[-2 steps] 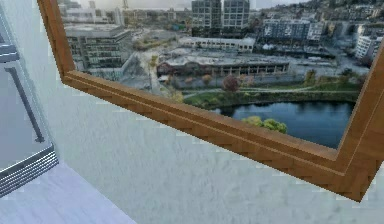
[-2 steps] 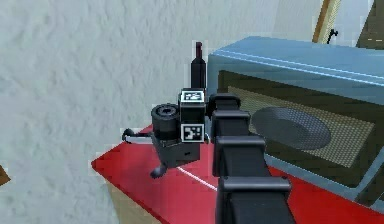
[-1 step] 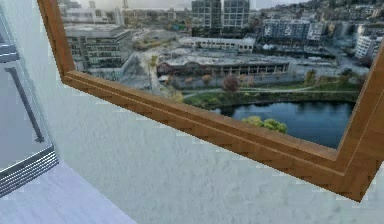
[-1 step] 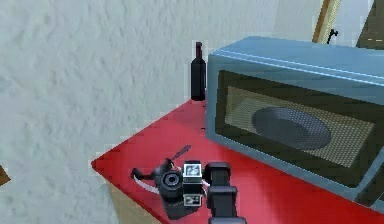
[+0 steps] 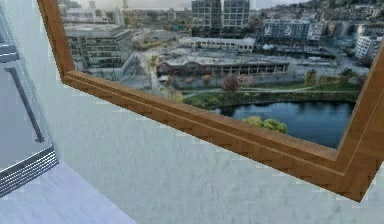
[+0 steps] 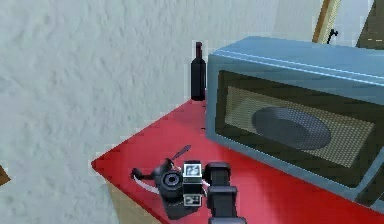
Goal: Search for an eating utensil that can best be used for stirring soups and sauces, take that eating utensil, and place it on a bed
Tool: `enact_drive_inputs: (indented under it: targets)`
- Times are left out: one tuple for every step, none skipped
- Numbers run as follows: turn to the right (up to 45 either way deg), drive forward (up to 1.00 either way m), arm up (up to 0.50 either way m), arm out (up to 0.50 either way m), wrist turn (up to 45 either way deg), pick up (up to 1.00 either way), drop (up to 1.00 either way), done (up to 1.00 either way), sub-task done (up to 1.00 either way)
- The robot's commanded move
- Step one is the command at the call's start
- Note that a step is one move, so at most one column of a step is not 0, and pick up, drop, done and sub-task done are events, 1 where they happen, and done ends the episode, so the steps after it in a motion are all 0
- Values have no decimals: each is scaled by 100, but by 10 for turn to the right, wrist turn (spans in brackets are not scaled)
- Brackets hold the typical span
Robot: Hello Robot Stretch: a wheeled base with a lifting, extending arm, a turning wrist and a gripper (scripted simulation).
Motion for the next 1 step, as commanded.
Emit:
enact_drive_inputs:
  targets:
    - [0, 0, 10, 0, 0, 0, 0, 0, 0]
